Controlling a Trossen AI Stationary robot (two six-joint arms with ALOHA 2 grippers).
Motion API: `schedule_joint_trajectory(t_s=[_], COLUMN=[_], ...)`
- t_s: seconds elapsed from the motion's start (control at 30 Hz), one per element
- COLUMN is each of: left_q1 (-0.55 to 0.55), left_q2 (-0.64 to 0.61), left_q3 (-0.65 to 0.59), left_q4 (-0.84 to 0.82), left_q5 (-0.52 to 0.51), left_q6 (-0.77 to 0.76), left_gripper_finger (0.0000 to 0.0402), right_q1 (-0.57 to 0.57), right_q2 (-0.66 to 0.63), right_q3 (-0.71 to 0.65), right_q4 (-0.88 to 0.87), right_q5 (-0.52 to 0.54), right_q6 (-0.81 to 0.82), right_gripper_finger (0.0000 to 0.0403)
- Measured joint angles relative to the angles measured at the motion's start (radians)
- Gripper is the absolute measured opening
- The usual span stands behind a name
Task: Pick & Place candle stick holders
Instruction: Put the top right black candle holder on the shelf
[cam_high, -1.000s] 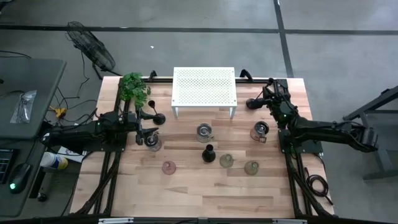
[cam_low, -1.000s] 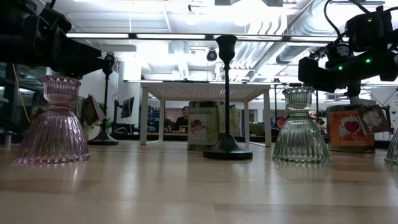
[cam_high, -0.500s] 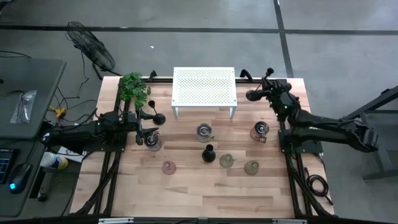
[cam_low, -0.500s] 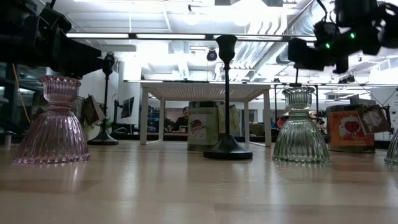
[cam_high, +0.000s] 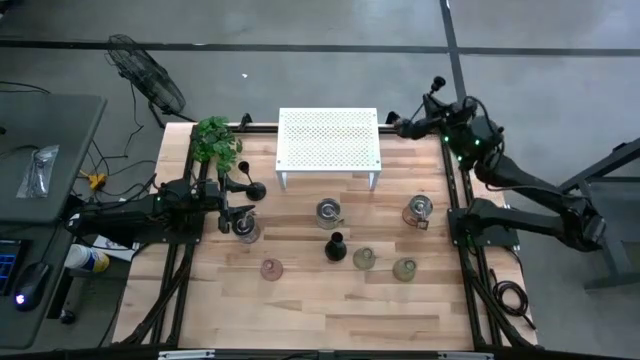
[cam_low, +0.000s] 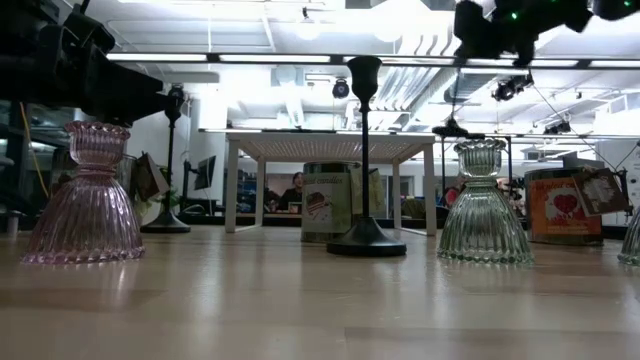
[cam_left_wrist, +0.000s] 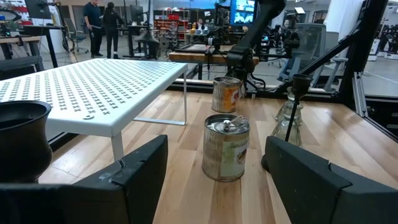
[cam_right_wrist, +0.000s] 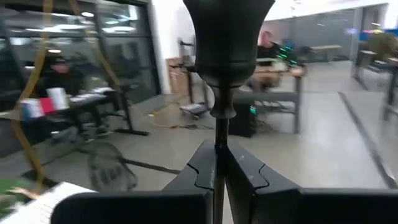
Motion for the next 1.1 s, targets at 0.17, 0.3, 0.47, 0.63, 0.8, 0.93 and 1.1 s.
schedule_joint_trajectory(t_s=[0.17,0.3,0.47,0.63,0.8,0.93,1.1], left_q1=[0.0,0.0,0.0,0.0,0.0,0.0,0.0], left_q2=[0.0,0.0,0.0,0.0,0.0,0.0,0.0], left_q3=[0.0,0.0,0.0,0.0,0.0,0.0,0.0], left_q4=[0.0,0.0,0.0,0.0,0.0,0.0,0.0], left_q5=[0.0,0.0,0.0,0.0,0.0,0.0,0.0], left_q6=[0.0,0.0,0.0,0.0,0.0,0.0,0.0], left_gripper_finger=[0.0265,0.0265,0.0265,0.0265,0.0265,0.0265,0.0265], right_q1=[-0.055,-0.082,-0.106,-0.115,-0.114,-0.113,-0.112], right_q2=[0.125,0.262,0.42,0.57,0.67,0.696,0.698], right_q3=[0.134,0.252,0.383,0.486,0.53,0.53,0.53], right_q4=[-0.041,-0.065,-0.07,-0.07,-0.07,-0.075,-0.072], right_q5=[-0.167,-0.265,-0.357,-0.442,-0.438,-0.41,-0.408], right_q6=[-0.004,-0.004,0.008,0.056,0.074,0.073,0.05], right_gripper_finger=[0.0004,0.0004,0.0004,0.0004,0.0004,0.0004,0.0004])
